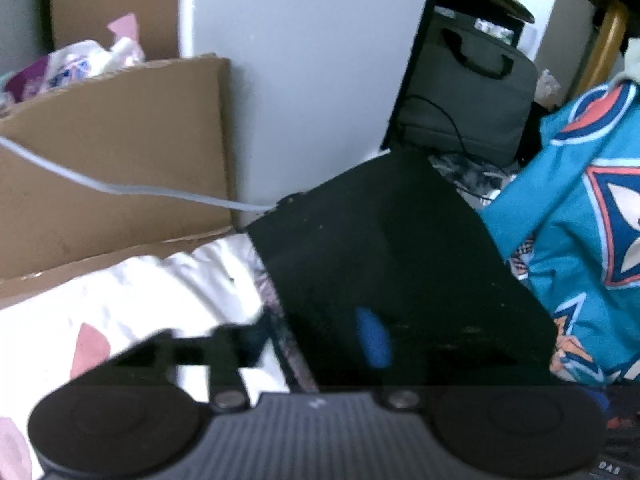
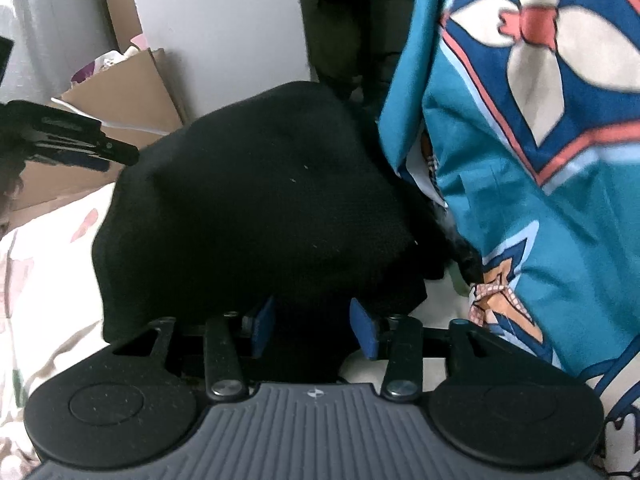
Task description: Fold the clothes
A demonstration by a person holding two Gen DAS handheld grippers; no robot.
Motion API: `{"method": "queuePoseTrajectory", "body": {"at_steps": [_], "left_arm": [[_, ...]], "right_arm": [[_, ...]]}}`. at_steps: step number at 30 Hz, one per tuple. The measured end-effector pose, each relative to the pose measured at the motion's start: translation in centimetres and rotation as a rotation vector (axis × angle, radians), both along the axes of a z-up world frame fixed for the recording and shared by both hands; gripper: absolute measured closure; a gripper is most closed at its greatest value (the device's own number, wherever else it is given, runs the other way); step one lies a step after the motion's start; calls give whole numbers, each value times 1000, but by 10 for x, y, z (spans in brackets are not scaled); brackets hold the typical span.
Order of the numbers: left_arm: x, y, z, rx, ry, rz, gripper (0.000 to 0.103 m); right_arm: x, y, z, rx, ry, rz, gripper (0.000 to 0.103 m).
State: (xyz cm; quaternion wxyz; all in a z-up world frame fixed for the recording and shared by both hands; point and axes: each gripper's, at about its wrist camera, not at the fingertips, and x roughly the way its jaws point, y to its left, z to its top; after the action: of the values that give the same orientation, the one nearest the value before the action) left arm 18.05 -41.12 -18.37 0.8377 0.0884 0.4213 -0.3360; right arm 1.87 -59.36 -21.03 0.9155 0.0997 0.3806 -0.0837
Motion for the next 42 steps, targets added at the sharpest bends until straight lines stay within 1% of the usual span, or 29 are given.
{"method": "queuePoseTrajectory", "body": {"at_steps": [1,2,3,4,5,7,9,12,15,21,26,29,31,35,38,42], "left_arm": [[-2,3,3,-3,4,3,33],[-5,6,7,-4,11,3,29],[-7,9,11,0,20,0,24],[-10,12,15,5,29,-1,14],[-13,15,19,13,38,0,9],[-19,21,30,38,38,1,8],[-26,28,43,62,33,5,8],[-34,42,65,81,31,36,7],[-44,57,92,102,32,61,6],[-57,90,150,126,-2,103,4],[-70,126,203,116,15,203,4],[-82,149,232,103,11,248,3],[-92,163,252,110,3,273,3],[-113,182,287,154,-12,310,1],[-131,203,314,148,-8,347,1],[-162,228,340,154,0,399,0]], "right_arm": [[0,2,6,-3,1,3,33],[1,4,12,-6,2,6,23],[1,5,17,-9,3,9,19],[1,7,23,-12,4,12,17],[1,9,29,-15,4,15,16],[2,14,42,-13,11,30,14],[2,18,57,-8,18,48,8],[-1,27,82,3,18,58,3],[-4,36,106,14,17,68,2],[-9,53,156,36,16,87,2],[-21,68,206,51,13,110,2],[-29,77,236,60,12,123,2],[-34,83,257,65,11,133,2],[-45,94,298,81,8,149,2],[-57,104,325,133,17,131,2],[-75,123,358,128,27,142,1]]}}
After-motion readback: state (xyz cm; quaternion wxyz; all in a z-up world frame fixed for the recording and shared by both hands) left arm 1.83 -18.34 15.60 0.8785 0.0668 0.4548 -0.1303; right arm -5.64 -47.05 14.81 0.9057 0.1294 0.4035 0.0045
